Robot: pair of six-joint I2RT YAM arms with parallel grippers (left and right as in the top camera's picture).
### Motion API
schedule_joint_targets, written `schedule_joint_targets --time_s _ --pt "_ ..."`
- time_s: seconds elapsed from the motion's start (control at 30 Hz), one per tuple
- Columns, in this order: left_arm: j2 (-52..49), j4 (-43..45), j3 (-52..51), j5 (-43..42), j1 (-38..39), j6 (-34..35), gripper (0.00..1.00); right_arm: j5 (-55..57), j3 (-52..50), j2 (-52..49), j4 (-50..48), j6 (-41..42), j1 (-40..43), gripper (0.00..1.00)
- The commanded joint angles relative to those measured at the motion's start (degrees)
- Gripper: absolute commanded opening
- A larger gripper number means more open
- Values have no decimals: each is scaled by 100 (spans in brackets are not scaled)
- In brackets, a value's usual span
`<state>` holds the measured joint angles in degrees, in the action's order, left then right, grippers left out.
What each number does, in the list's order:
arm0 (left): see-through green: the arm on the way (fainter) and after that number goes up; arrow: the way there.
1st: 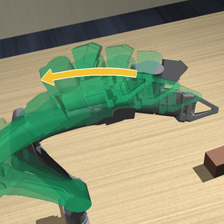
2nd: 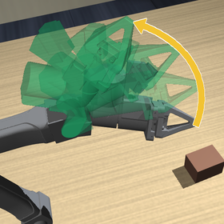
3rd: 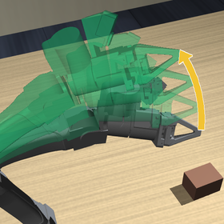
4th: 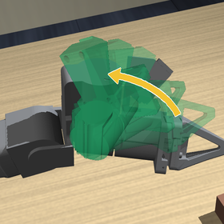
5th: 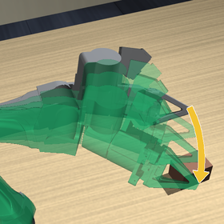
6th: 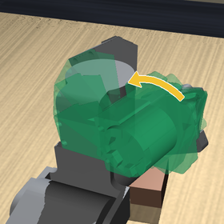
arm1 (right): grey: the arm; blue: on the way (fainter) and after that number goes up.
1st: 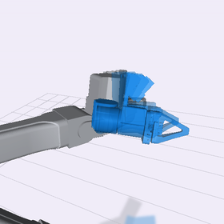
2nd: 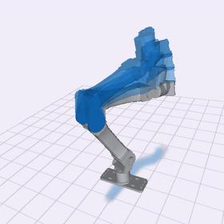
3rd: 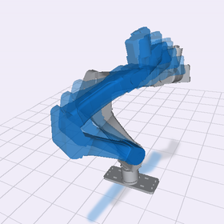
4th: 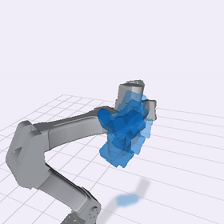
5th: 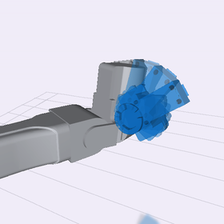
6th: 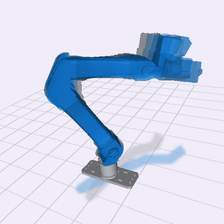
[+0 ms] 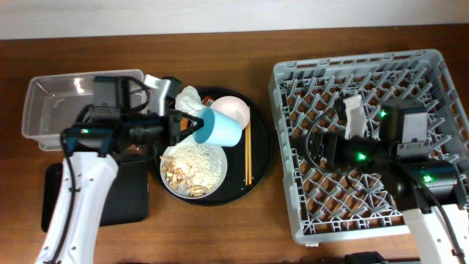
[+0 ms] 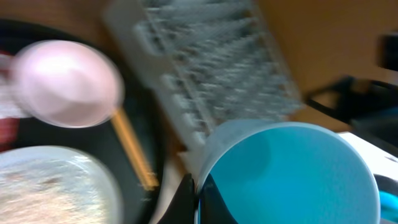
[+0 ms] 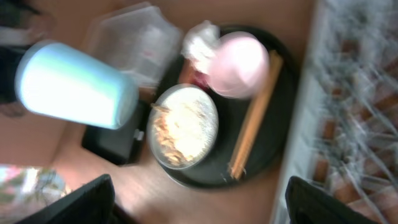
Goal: Sort waste into correct bins and load items into the dishwasher rack
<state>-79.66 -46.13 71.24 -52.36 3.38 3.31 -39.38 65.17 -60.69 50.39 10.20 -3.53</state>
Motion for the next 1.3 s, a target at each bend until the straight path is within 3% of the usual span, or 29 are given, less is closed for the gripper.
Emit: schedule_joint_targets --time_s 0.0,0.1,0.27,0.37,0.57,0.6,0.63,0.73,0.77,0.8,0.83,0.87,1.0,1.13,1.27 --pt "-68 -42 15 -2874 -295 -361 0 -1602 85 13 -863 -223 -398 83" --pt "-68 -46 15 -3768 -291 -358 0 -1635 85 -2 -1685 -223 -1027 82" --pt "-66 -79 15 -3783 -225 -249 0 -1193 85 -516 -2186 -61 -1862 79" --pt "-68 -90 15 -3783 -227 -249 0 -1591 85 -804 -2677 -50 -2234 77" --pt "-68 -111 15 -3783 -225 -249 0 -1657 85 -780 -3383 -87 -2496 75" --pt "-68 -111 15 -3783 -225 -249 0 -1659 85 -782 -3381 -87 -2496 74" --pt "-68 -111 15 -3783 -225 -249 0 -1659 85 -782 -3375 -68 -2496 64" --pt "-68 -111 15 -3783 -225 -249 0 -1657 85 -780 -3453 -70 -2496 61" --pt "-68 -111 15 -3783 -227 -249 1 -1657 85 -765 -3482 -68 -2490 56" --pt "-68 -111 15 -3783 -227 -249 32 -1620 85 -717 -3484 -70 -2470 52" --pt "-68 -111 15 -3783 -229 -249 77 -1593 85 -643 -3473 -68 -2402 50" --pt "-68 -111 15 -3781 -232 -247 99 -1545 85 -518 -3423 -70 -2264 44" --pt "-68 -109 15 -3781 -234 -249 99 -697 85 326 -2085 -70 -1309 44" --pt "-68 -103 15 -3473 -243 -251 99 994 85 1003 422 258 413 44" --pt "-68 -107 15 -2918 -243 -251 99 3340 83 876 2597 1132 2020 44"
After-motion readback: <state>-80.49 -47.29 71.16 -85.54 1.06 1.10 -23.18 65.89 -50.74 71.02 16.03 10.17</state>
